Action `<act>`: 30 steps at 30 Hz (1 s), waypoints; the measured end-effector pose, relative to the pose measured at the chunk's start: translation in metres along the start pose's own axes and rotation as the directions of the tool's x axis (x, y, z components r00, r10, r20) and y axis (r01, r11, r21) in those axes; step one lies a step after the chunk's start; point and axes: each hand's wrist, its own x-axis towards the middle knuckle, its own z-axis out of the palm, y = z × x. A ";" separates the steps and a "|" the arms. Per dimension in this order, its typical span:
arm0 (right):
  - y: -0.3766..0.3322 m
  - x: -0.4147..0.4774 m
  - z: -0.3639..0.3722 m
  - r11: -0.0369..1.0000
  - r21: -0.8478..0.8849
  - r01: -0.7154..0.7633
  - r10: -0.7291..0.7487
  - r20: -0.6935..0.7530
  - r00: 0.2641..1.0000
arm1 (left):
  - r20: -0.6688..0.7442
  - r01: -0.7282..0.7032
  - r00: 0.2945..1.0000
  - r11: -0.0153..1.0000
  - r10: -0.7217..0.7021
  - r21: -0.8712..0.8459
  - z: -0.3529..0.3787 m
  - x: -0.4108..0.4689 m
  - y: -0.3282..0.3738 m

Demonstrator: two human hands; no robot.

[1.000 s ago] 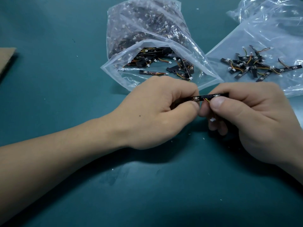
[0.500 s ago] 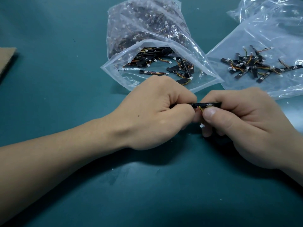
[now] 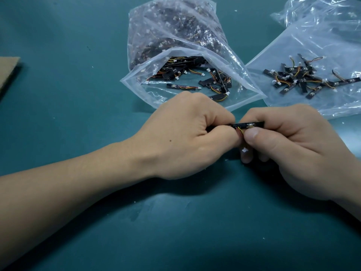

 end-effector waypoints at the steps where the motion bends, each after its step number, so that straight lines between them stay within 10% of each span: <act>1: 0.000 0.000 0.000 1.000 0.004 -0.012 0.012 -0.008 1.000 | 0.000 -0.007 1.000 1.000 0.007 0.015 0.000 0.000 0.000; 30: -0.006 0.002 0.002 0.996 -0.084 -0.043 0.035 -0.094 0.995 | -0.033 -0.093 0.994 0.981 0.100 0.170 0.003 -0.001 -0.001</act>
